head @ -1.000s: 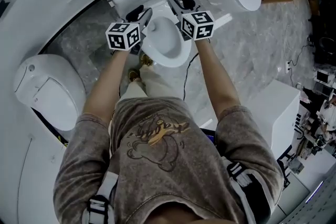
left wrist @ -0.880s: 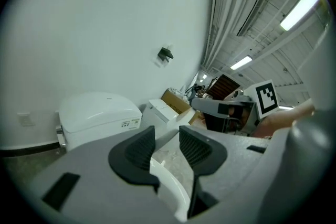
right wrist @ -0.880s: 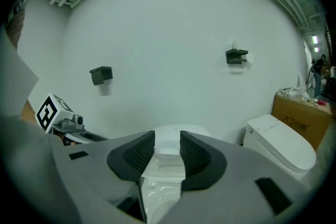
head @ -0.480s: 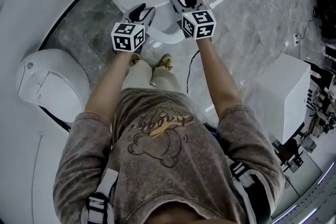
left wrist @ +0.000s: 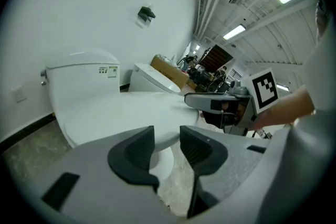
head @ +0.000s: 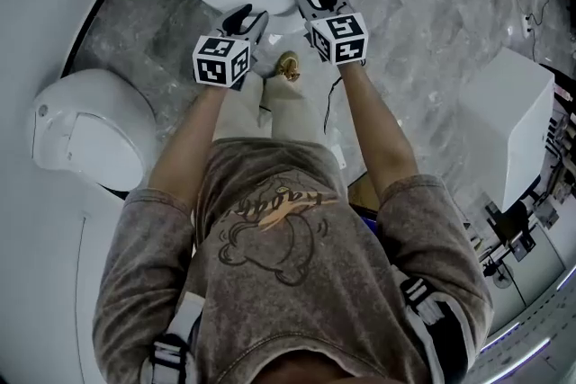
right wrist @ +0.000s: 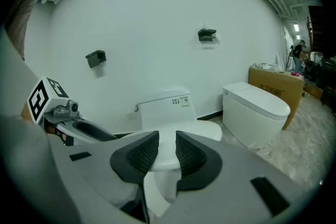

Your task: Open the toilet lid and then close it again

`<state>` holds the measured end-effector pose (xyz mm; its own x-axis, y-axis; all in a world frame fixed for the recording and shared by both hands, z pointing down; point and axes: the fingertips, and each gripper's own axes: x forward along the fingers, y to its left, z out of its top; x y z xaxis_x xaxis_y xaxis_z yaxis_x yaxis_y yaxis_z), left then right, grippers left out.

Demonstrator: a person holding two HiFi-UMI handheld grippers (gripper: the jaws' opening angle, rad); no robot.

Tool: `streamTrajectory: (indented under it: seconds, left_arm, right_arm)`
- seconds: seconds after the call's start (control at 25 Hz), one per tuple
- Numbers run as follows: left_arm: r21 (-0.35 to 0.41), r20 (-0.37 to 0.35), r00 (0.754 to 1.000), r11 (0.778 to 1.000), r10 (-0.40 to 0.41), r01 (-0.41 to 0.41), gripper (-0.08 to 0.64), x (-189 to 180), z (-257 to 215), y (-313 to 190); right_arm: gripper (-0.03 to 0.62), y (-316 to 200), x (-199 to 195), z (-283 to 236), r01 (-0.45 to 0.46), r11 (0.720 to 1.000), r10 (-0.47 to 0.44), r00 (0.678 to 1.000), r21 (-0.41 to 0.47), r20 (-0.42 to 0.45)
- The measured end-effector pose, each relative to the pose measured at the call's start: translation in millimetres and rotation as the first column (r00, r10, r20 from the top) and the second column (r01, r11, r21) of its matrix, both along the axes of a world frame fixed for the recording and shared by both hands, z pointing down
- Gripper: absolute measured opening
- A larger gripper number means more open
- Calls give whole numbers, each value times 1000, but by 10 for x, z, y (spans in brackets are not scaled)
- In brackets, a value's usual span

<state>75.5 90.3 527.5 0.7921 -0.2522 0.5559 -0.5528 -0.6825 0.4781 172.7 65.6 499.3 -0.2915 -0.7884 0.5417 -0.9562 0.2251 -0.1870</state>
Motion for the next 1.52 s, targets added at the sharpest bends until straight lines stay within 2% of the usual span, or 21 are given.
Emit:
streamTrajectory:
  seconds: [0.16,0.28,0.36,0.48,1.04,1.28,1.52]
  left_arm:
    - [-43,22,1000,999,-12,13,137,110,363,221]
    - [-34,50,999,999,-13,14,95,123,632,315]
    - [-24,80,997,1000,-5,7,63,119,794,377]
    - [-21,121,993,1000,13,-10,61,152,1012,481]
    - [-102,180,982,992,-59,79,63,232,1955,799]
    - [-99,201,979,993,-39,60,63,238,2246,826]
    - [-128,235,972,991,-8,39,61,266,2369,868]
  right_arm:
    - [117,222,92,437,-19,999,19,1000,-37,2]
    - [117,348,128,730,-26,999,26,1000,-42,-8]
    - [117,431,147,888,-39,998,40,999,-44,18]
    - [117,539,192,1114,-62,997,65,996,-50,61]
    - [106,893,291,2150,-75,987,86,993,-144,75]
    - [106,915,284,2467,-62,983,76,995,-175,72]
    - [104,1001,272,2598,-61,977,76,995,-206,62]
